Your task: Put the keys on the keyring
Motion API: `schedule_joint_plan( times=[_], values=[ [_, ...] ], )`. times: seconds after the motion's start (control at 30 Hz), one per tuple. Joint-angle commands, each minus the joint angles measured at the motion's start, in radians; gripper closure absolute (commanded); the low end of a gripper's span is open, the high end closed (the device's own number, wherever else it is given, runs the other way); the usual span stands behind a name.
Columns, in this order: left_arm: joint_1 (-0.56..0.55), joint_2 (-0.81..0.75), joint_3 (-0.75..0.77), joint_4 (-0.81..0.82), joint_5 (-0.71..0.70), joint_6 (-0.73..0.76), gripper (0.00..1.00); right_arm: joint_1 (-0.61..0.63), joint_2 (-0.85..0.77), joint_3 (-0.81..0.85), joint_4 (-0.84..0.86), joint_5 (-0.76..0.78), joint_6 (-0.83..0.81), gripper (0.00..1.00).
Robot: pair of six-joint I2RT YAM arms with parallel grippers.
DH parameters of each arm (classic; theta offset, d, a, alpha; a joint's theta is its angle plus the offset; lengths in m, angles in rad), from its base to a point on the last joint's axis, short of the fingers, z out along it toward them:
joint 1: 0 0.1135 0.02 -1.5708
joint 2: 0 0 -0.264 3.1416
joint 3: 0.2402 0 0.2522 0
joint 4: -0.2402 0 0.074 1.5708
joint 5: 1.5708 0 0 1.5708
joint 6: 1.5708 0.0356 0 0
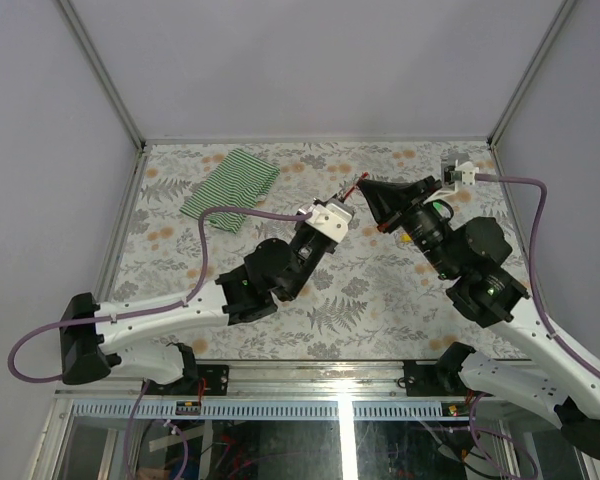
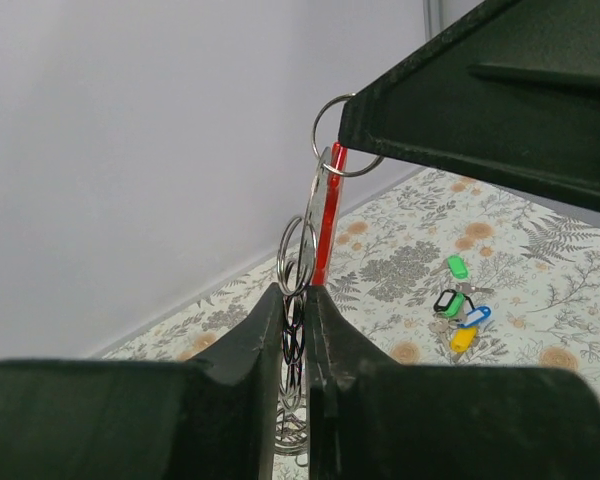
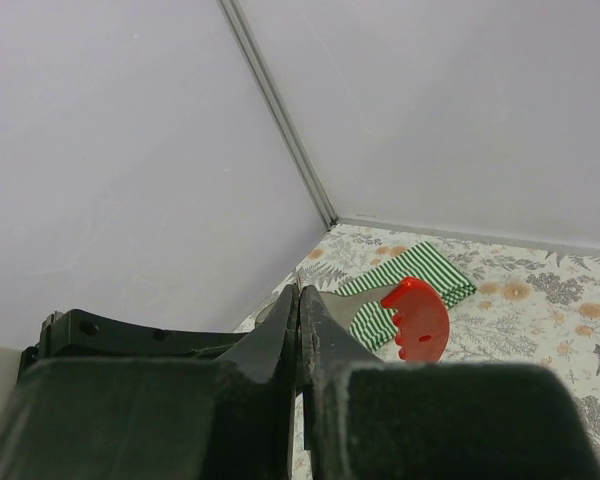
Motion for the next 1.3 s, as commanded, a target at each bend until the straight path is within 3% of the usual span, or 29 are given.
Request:
schedule_joint_plan(
  times=[0.0,0.43,1.27],
  values=[
    [-0.003,-0.044,0.019,-0.013,0.044,-0.032,1.0,0.003,-0.009,0.08,-0.033,-0.006,-0.006,1.0],
    [-0.003,-0.059,0.032,-0.062,0.088,-0.054,1.0,0.003,0.015,0.11,-0.093,-0.012,-0.03,1.0],
    [-0.004,-0.029,0.043,-0.096,0.115,-0.081,1.0,0.002,-0.002,0.056,0.034,-0.013,0.016,1.0]
  ],
)
